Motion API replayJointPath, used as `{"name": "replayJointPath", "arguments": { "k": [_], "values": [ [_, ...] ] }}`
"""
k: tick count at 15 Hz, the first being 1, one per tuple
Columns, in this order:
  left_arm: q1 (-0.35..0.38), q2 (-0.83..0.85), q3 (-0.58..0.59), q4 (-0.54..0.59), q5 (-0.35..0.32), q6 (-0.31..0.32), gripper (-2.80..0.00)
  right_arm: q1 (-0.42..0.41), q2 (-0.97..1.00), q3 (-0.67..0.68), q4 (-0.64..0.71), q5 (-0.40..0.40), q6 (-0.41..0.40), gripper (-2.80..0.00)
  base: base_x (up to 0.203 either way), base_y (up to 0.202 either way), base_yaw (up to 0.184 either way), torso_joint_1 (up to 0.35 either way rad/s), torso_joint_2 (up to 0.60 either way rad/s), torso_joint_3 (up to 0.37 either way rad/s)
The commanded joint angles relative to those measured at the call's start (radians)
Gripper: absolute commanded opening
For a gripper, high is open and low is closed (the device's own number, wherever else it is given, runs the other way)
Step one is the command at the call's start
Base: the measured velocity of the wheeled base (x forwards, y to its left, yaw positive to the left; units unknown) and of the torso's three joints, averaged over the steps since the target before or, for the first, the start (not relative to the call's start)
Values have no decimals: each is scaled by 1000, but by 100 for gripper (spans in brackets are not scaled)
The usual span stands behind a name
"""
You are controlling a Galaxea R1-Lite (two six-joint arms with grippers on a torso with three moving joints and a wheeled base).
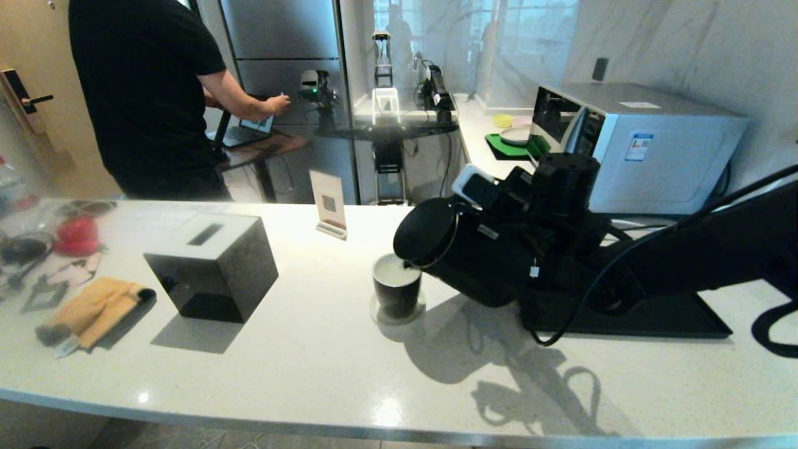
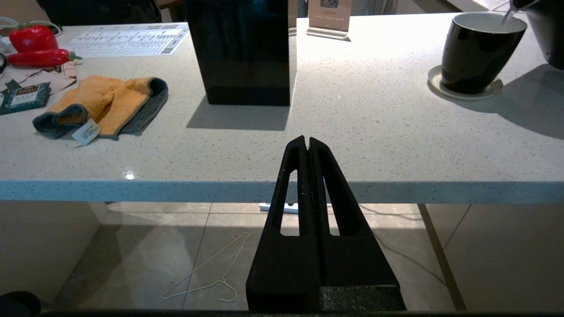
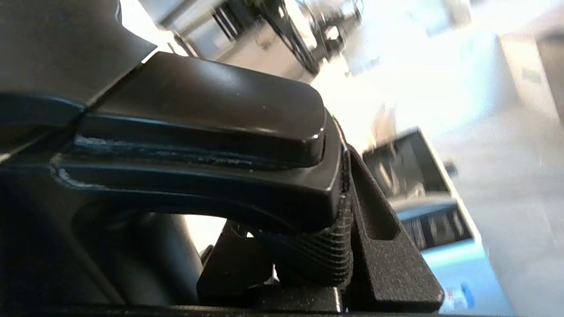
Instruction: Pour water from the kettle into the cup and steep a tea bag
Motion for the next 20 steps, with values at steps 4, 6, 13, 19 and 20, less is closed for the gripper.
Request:
{"name": "replayJointPath", "arguments": {
  "k": [4,6,13,19,20],
  "values": [
    [0,0,0,0,0,0,-280,0,1,-3,-9,2,-21,-280,0,0,0,0,0,0],
    [0,0,0,0,0,0,-280,-1,1,-6,-8,2,-24,-280,0,0,0,0,0,0],
    [0,0,0,0,0,0,-280,0,3,-19,3,3,-49,-280,0,0,0,0,0,0],
    [0,0,0,0,0,0,-280,1,14,-27,7,4,-61,-280,0,0,0,0,0,0],
    [0,0,0,0,0,0,-280,0,14,-31,7,8,-75,-280,0,0,0,0,0,0]
  ]
}}
